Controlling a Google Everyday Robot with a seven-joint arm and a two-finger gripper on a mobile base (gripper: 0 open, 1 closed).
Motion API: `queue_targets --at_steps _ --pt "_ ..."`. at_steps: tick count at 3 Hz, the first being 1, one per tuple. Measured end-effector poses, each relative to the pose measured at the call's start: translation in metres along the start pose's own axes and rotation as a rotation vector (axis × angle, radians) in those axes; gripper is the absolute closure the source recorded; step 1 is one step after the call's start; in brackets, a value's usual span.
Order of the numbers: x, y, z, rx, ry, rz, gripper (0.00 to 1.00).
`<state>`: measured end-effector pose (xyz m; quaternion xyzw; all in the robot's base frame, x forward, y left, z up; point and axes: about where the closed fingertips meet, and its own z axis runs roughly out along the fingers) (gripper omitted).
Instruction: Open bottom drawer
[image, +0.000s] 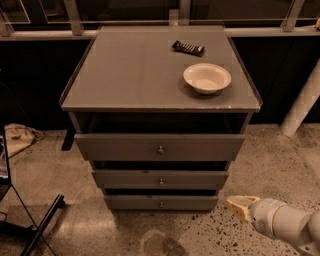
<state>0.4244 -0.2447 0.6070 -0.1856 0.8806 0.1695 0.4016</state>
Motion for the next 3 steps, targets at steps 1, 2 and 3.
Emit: queue_targets --at_steps 1,2,3 --pt "0.007 -0.001 0.006 0.004 -0.006 0.031 1.0" --pt "0.029 0.001 0.034 -0.012 -0.024 0.06 1.0" --pt "0.065 0.007 0.073 -0.054 0.018 0.076 1.0"
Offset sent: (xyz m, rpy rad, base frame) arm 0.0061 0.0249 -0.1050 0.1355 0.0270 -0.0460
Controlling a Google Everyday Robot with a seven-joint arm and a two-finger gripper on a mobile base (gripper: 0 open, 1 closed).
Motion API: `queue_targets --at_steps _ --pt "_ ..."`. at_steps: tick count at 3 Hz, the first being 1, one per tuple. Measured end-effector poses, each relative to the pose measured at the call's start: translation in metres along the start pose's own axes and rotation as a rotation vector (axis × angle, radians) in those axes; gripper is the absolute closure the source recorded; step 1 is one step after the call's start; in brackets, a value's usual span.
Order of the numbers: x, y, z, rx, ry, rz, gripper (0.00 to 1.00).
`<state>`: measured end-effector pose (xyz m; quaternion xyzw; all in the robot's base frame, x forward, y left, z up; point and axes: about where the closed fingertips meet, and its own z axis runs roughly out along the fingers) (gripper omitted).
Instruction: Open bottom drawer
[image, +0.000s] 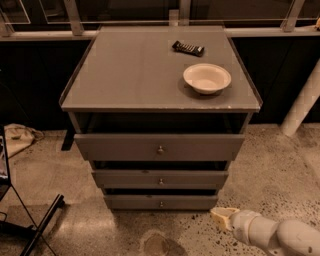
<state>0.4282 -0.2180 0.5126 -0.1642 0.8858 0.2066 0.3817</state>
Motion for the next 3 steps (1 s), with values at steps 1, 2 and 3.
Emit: queue_targets --at_steps 1,2,3 --pt "0.032 0.004 0.045 -0.038 0.067 0.011 1.0" --pt "0.032 0.004 0.045 -0.038 0.067 0.011 1.0" --pt "0.045 -0.003 0.062 -0.002 0.026 0.047 1.0"
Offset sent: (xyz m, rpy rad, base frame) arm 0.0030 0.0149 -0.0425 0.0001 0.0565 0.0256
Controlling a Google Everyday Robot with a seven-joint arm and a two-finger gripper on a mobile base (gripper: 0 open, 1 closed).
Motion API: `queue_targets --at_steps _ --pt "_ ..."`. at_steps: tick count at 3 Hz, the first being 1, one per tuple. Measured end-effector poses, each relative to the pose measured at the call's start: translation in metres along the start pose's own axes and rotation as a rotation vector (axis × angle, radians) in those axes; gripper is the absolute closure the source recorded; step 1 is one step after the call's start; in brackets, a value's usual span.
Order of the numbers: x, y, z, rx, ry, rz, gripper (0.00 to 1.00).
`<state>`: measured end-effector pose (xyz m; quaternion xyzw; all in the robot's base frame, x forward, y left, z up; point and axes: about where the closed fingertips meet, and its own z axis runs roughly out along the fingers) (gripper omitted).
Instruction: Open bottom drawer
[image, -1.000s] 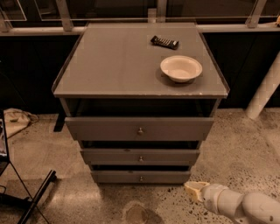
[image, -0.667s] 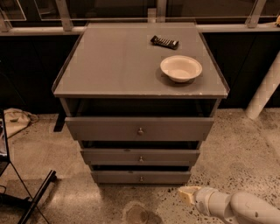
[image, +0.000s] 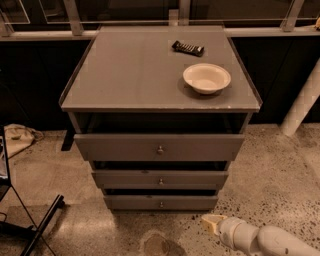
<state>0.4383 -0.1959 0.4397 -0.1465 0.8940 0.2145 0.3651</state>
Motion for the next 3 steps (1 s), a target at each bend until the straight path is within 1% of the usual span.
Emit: queue_targets --at_steps 1,2,3 --pt "0.019 -0.014 0.044 0.022 -0.034 0.039 1.0" --pt "0.035 -0.026 0.084 0.032 -0.028 0.066 1.0" --pt "0.044 -0.038 0.119 0.035 0.001 0.088 1.0"
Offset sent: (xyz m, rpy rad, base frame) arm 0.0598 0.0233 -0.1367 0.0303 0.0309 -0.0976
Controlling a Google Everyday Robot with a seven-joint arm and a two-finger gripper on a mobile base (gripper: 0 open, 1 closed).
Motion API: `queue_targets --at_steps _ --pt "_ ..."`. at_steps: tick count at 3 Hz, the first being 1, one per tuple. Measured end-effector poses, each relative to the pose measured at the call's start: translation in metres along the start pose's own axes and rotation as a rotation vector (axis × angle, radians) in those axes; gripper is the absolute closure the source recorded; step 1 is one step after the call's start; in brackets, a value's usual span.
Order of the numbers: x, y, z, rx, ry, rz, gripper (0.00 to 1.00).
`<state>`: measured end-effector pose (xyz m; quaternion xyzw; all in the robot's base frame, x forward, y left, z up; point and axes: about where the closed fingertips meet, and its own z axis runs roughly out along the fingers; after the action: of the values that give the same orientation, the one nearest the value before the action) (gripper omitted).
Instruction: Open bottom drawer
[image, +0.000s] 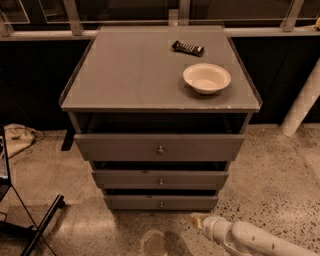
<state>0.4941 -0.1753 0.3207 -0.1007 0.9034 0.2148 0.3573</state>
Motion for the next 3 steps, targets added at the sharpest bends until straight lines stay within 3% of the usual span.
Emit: queue_targets --at_steps 2,3 --pt "0.002 0.003 0.0 0.014 -0.015 -0.004 1.0" --pt "-0.006 -0.011 0.015 0.06 -0.097 -0.015 1.0"
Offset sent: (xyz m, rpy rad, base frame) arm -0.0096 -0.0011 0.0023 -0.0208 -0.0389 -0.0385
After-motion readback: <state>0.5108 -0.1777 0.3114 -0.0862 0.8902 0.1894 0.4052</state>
